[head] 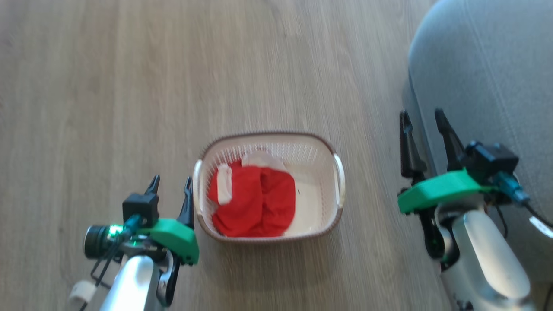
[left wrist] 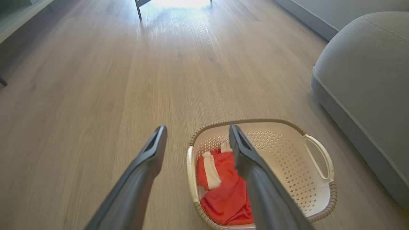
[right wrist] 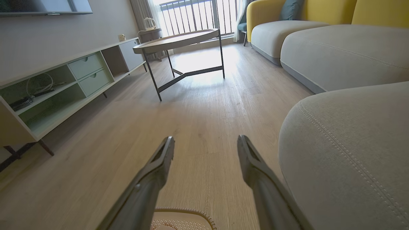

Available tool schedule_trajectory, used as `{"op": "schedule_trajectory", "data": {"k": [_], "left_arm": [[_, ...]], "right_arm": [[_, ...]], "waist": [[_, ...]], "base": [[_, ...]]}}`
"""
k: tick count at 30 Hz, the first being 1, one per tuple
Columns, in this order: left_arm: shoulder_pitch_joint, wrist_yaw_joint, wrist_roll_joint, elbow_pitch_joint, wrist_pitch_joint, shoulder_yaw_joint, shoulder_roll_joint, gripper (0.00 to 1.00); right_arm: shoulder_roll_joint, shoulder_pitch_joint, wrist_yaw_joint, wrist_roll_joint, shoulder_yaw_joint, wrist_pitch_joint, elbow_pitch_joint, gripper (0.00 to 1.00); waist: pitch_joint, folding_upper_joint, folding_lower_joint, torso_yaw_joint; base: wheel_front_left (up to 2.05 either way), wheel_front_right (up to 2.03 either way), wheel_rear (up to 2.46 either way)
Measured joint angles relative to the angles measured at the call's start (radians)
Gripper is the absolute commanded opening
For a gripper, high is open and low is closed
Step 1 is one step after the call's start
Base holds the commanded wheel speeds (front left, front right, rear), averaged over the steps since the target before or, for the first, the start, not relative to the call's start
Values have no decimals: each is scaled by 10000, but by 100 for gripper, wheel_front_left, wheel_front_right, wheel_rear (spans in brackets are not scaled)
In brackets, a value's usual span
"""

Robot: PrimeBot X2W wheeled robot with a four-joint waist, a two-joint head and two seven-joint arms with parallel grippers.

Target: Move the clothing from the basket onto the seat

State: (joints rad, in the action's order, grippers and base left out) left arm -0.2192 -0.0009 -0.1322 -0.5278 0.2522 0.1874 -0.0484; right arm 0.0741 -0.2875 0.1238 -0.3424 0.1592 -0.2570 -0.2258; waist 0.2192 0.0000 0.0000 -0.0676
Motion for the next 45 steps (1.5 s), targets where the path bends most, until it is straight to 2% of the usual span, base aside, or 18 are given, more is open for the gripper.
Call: {"op": "schedule_trajectory", "data": {"k": [12,17,24,31,45], "left_arm": [[-2364,-173,435,-1258,0,840,61,100],[-3413,-249,648,-2226,2,1151,65,100],[-5048,-17,955,-3753,-17,1461,65,100],[-6487,196,1074,-4999,-500,1948,67,100],[-7968,619,1323,-6872,-1638,2433,65,100]], "right_arm": [[-75,-1378,0,-6,81,0,445,100],[-90,-1958,0,-19,79,0,683,100],[-111,-2422,0,-418,244,0,911,100],[-138,-2581,0,-690,343,0,978,100],[-148,-3022,0,-1137,614,0,1187,100]], "waist": [[2450,-1,3,-736],[3494,-1,3,-1059],[4787,-1,4,-1507],[5813,-1,2,-1939],[6986,0,1,-2700]], "base": [[0,0,0],[0,0,0],[0,0,0],[0,0,0],[0,0,0]]}}
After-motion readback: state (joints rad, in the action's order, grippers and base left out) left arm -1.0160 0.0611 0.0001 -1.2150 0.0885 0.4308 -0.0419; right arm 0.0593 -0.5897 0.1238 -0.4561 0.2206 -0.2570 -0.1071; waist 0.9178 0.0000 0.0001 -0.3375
